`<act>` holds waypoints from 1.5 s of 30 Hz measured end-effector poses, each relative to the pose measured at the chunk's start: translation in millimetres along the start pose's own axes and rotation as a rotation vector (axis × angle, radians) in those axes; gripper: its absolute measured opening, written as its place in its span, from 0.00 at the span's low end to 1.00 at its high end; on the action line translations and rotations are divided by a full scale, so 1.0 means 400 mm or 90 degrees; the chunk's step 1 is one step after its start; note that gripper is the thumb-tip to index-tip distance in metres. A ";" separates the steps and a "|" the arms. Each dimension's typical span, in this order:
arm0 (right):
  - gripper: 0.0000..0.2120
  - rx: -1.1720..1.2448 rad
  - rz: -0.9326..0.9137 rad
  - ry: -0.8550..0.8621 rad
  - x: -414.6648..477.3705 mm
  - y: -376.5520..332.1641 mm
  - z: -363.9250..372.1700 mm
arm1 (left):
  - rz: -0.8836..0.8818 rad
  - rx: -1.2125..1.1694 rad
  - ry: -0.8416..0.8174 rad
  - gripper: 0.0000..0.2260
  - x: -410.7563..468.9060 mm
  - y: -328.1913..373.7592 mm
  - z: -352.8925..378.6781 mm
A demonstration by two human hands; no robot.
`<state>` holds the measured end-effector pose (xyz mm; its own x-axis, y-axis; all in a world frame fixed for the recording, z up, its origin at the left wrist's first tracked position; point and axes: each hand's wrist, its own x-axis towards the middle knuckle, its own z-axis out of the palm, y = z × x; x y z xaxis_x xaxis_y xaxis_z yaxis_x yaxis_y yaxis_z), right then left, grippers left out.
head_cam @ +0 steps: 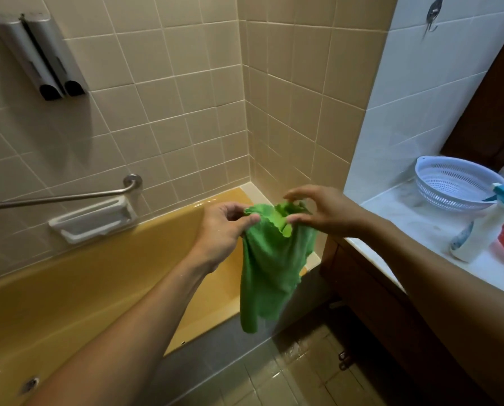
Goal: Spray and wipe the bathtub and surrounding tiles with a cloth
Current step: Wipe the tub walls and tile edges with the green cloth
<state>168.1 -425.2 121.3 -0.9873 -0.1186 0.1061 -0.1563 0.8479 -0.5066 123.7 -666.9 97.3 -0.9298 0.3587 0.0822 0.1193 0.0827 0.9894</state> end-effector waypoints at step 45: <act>0.08 0.239 0.229 0.404 0.019 -0.242 -0.051 | 0.085 0.494 -0.388 0.07 -0.023 -0.285 -0.388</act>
<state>176.4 -497.8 188.5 -0.7919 0.5380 0.2890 0.0563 0.5355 -0.8426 64.5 -824.0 2.1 -0.5803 0.8078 -0.1033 0.6068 0.5135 0.6067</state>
